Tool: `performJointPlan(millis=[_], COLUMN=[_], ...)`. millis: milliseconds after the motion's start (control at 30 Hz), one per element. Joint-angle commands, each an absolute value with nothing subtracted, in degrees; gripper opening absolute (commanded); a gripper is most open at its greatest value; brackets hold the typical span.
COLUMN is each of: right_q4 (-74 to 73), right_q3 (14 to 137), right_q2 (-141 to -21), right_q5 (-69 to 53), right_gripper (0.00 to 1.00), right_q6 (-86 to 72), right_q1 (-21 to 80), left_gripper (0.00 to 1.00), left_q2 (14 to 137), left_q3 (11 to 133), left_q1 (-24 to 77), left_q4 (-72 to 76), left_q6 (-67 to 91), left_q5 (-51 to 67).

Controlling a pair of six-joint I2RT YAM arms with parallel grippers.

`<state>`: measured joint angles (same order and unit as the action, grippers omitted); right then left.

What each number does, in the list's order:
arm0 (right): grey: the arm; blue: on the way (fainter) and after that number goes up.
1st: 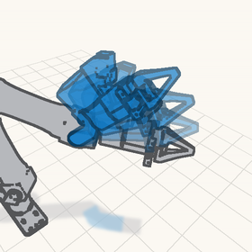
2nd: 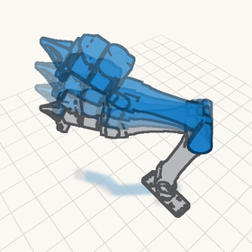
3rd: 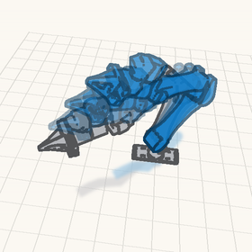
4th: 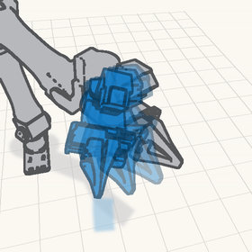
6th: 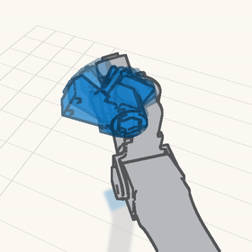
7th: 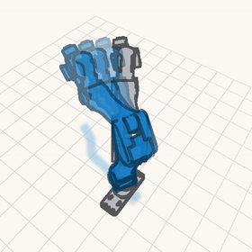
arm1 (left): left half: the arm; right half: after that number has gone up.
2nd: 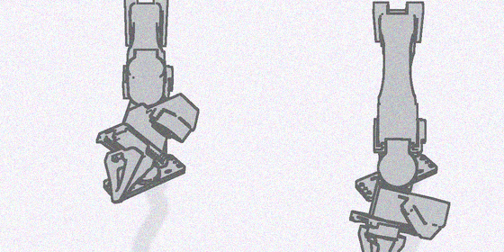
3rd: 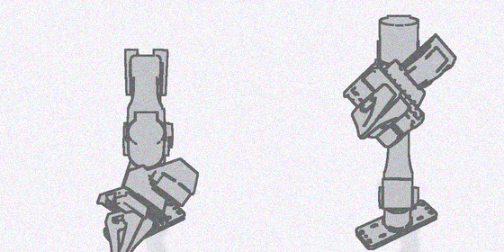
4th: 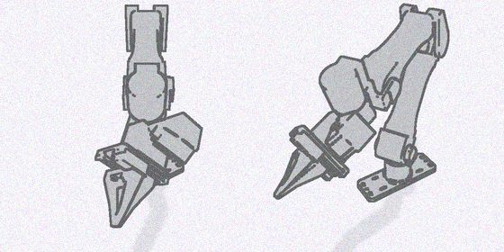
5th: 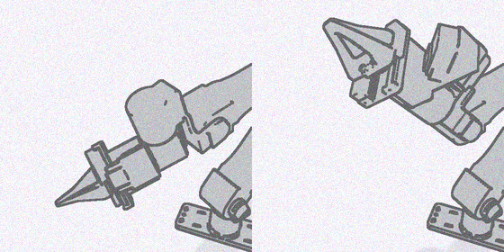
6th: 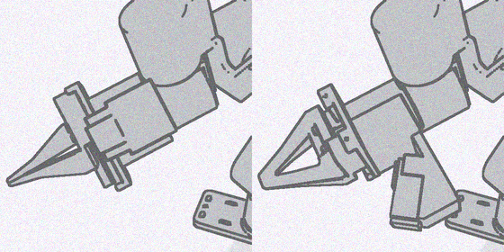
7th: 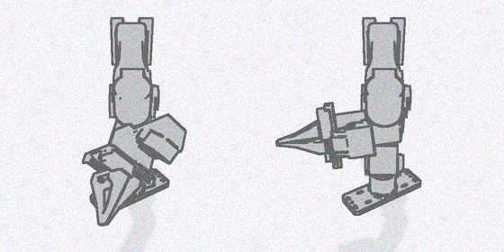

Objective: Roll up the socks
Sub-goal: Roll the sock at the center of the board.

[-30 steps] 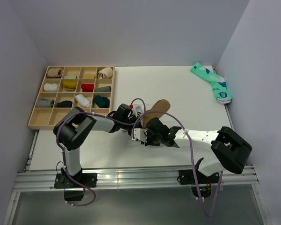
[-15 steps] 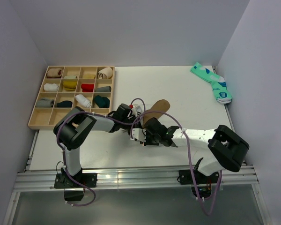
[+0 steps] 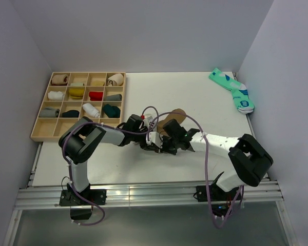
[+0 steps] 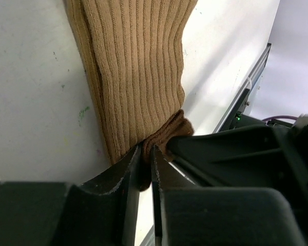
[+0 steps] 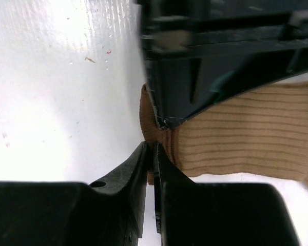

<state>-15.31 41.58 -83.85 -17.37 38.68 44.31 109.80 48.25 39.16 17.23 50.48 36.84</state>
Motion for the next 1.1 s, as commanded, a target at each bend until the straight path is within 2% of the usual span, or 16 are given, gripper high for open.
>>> performJointPlan(millis=[0, 167, 567, 1067], right_q4=[-24.15, -29.69, -38.58, -45.35], right_q3=[45.52, 49.47, 57.65, 63.54], right_q2=[-84.2, -86.22, -96.93, -102.65], right_q5=[-26.27, -32.68, -38.93, -41.75], right_gripper=[0.11, 0.1, 0.08, 0.06], right_q6=[38.41, 39.02, 37.27, 37.35], right_q1=[40.61, 36.13, 31.03, 27.6], left_gripper=[0.22, 0.27, 0.37, 0.4], left_q2=[109.25, 108.02, 103.98, 99.67], left_q3=[45.27, 44.12, 41.04, 38.85], left_q1=[39.37, 39.46, 40.43, 41.84], left_q4=[13.18, 14.59, 18.98, 22.58], left_q6=[48.96, 49.31, 48.25, 44.3], left_q5=[28.83, 26.37, 23.56, 18.11])
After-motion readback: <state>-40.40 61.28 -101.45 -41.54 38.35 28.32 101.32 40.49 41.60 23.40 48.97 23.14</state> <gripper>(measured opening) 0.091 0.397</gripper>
